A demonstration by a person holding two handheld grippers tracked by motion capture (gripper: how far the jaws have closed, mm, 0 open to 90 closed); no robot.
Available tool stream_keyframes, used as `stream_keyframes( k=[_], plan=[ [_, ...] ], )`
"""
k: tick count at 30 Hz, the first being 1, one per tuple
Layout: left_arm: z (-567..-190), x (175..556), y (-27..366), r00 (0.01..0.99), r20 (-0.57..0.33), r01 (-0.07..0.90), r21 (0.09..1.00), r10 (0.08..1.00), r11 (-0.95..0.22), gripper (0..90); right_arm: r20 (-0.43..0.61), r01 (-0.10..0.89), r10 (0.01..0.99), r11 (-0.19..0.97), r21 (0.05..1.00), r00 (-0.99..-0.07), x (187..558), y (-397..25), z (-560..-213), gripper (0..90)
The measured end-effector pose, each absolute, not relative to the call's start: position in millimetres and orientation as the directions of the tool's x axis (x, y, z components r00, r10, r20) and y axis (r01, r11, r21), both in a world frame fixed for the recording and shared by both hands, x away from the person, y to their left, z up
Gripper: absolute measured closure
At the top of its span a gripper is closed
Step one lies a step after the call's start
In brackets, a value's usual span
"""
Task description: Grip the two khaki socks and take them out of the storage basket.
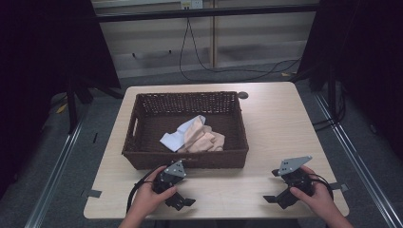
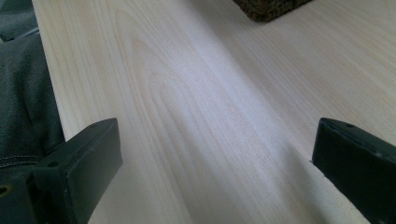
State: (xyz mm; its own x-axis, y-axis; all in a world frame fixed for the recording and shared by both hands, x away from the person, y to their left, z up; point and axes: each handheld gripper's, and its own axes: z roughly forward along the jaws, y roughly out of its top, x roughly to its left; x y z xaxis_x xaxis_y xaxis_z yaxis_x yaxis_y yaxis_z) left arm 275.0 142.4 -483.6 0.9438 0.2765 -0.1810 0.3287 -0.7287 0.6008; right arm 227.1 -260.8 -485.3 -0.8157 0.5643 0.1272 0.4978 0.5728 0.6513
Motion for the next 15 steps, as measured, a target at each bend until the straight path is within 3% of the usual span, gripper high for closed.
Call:
stream_keyframes(
  k=[15],
  plan=[
    [-478.8, 277.8, 141.9, 0.940, -0.191, 0.342, 0.564, 0.284, -0.752, 2.3, 0.140, 0.495, 0.547, 0.581, 0.647, -0.825, 229.6, -257.2, -484.9, 0.9]
  ],
)
